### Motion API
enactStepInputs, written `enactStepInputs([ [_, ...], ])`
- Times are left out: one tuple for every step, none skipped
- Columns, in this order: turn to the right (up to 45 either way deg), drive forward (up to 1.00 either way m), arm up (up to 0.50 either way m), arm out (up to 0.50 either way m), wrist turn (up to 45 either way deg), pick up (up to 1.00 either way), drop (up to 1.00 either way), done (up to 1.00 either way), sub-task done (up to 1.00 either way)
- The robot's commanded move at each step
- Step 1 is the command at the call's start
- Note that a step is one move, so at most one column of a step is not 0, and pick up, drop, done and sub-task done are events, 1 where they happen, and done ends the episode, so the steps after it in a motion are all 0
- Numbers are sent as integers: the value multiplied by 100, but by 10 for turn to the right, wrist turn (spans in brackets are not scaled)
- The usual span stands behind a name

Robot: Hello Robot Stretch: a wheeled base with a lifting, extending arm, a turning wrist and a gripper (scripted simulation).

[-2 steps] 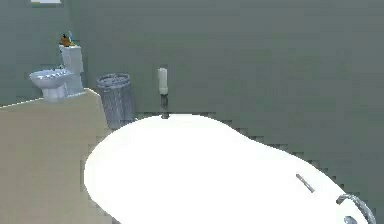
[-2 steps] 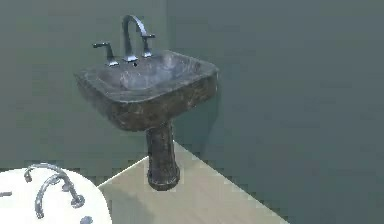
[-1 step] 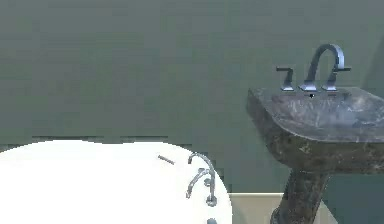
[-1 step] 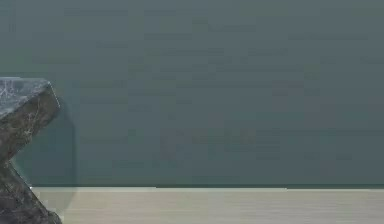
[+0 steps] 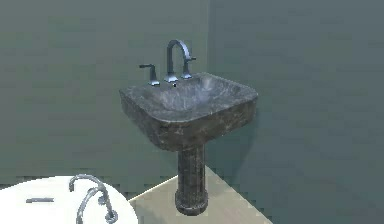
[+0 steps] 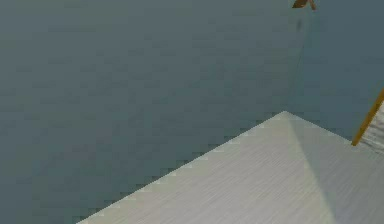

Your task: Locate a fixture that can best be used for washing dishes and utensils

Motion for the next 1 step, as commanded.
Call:
enactStepInputs([
  [0, 0, 0, 0, 0, 0, 0, 100, 0],
])
